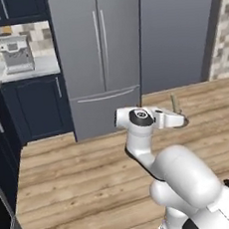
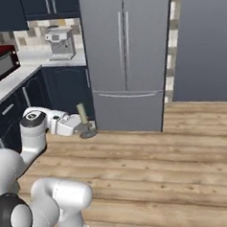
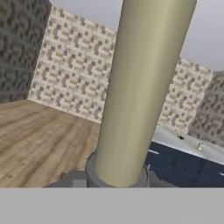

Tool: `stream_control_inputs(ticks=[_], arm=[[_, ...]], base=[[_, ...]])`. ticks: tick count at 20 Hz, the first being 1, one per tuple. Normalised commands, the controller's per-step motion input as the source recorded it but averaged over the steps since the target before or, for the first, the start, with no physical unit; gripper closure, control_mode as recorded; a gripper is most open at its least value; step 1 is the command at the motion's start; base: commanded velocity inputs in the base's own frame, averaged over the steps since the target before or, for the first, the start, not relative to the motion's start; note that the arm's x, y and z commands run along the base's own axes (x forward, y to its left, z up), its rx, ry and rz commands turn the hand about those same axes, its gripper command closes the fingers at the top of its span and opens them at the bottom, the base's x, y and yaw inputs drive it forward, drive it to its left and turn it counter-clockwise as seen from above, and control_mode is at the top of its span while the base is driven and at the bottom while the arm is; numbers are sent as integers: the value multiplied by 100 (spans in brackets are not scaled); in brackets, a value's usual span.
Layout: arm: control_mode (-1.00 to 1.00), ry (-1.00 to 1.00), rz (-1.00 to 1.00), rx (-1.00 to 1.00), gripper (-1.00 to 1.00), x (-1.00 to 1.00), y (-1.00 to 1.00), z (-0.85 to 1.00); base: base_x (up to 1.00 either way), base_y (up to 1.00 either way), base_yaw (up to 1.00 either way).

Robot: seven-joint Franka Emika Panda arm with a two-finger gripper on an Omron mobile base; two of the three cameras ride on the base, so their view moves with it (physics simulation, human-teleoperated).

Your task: Pick the candle and candle from the dining table and place them in the open cabinet. Close the cabinet after placing the objects.

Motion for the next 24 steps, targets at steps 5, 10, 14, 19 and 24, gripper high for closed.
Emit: stream_control_inputs(ticks=[5,10,14,19,24], arm=[[100,0,0,0,100,0,0,0],[100,0,0,0,100,0,0,0],[100,0,0,0,100,0,0,0],[100,0,0,0,100,0,0,0],[100,0,0,0,100,0,0,0]], base=[[42,-49,44],[39,-61,46],[40,-59,47],[50,-52,48],[56,-50,47]])
